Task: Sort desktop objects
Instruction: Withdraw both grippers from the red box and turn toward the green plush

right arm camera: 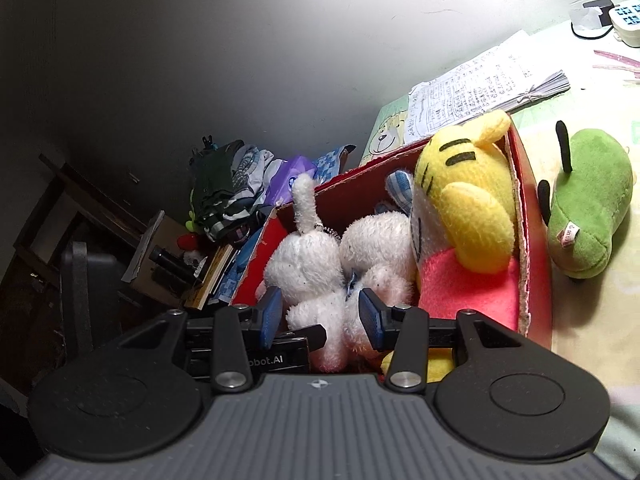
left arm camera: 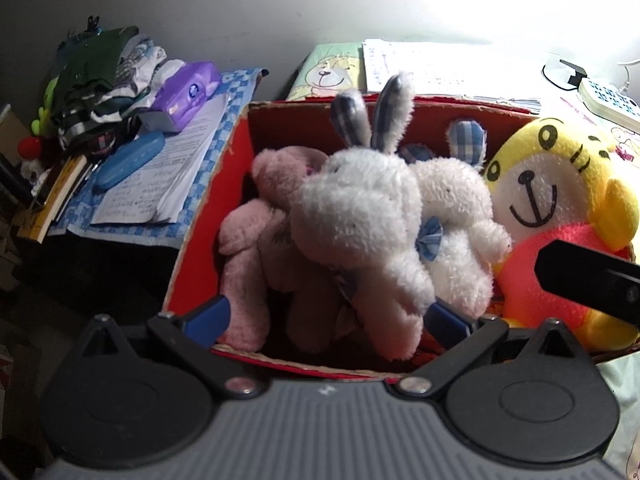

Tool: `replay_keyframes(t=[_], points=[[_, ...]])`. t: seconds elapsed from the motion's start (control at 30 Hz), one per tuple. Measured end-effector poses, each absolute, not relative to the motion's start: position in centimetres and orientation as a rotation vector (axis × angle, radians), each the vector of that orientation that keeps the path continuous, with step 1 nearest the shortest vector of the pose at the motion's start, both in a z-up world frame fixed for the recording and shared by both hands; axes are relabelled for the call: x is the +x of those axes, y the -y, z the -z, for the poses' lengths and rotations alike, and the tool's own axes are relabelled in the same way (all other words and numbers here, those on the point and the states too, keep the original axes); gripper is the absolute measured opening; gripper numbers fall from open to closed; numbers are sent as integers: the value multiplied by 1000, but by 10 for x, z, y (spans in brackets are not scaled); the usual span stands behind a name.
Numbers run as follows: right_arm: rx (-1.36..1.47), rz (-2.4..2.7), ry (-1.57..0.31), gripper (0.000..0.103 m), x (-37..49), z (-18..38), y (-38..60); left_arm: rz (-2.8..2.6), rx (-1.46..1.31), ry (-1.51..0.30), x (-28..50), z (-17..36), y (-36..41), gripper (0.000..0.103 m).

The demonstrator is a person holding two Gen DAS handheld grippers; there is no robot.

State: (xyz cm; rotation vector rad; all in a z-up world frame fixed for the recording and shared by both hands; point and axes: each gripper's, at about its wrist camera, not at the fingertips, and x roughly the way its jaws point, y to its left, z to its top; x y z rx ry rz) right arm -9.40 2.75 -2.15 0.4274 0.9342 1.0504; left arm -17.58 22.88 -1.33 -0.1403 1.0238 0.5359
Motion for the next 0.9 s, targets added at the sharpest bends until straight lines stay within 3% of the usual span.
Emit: replay_keyframes(t=[0.9], points=[[645,-919,-850,47,-107,34,1,-419,-142,-1008,-172,11,-254,100]])
